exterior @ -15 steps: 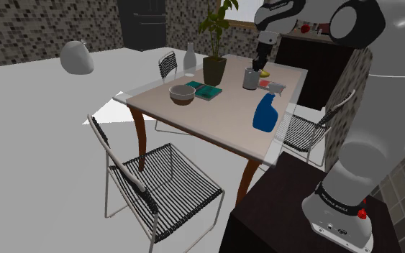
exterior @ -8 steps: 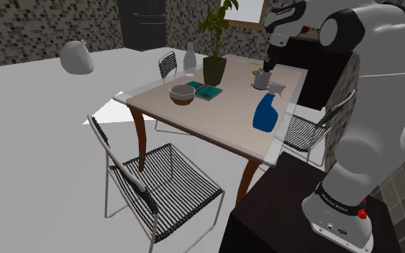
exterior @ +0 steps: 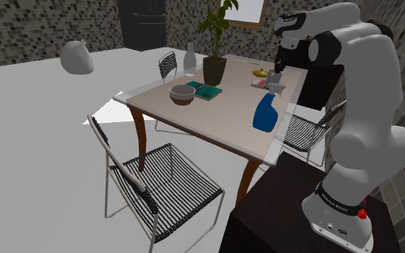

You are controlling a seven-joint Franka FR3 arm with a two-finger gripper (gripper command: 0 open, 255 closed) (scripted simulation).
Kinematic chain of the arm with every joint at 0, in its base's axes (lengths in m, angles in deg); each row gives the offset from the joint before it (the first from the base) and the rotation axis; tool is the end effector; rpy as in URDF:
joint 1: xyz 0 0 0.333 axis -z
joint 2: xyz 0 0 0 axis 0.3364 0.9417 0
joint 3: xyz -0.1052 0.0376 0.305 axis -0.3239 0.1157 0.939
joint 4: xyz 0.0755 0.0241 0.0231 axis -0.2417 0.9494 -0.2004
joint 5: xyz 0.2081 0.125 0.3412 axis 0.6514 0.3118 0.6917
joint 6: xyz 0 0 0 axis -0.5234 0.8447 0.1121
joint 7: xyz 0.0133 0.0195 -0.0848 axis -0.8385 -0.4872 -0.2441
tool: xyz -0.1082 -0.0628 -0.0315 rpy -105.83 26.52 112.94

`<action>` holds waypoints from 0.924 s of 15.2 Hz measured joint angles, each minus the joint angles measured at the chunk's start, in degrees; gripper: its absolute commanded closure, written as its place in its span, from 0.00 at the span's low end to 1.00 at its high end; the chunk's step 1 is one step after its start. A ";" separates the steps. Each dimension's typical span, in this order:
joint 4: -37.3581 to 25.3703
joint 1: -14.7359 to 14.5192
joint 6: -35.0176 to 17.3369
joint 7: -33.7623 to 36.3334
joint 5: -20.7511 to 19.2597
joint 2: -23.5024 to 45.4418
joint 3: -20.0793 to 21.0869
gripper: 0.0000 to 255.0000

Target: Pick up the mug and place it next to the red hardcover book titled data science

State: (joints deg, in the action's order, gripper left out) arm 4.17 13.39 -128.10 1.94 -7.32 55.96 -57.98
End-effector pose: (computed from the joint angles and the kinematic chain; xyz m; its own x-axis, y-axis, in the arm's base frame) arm 0.5155 -0.5527 0.4339 0.9986 -0.0076 0.0532 -0.0042 -0.9980 -0.0637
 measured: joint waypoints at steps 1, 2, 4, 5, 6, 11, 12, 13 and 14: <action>-3.17 1.55 1.28 -0.72 0.50 1.97 0.08 1.00; -5.94 3.07 2.15 -1.51 0.97 3.92 0.18 1.00; -13.69 6.53 5.13 -2.55 1.95 8.69 0.59 1.00; -18.48 8.54 7.02 -2.92 2.39 11.45 0.88 1.00; -21.30 9.70 7.75 -3.12 2.72 13.50 1.14 1.00; -18.92 9.63 4.71 -4.02 2.99 14.43 1.24 1.00; -17.95 9.48 3.88 -4.24 3.01 14.33 1.21 1.00; -17.34 9.40 3.17 -4.37 3.05 14.44 1.22 1.00; -15.24 8.99 1.90 -4.72 3.02 13.76 1.11 1.00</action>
State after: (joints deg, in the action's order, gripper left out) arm -11.08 22.38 -126.21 -2.78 -4.30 69.72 -56.87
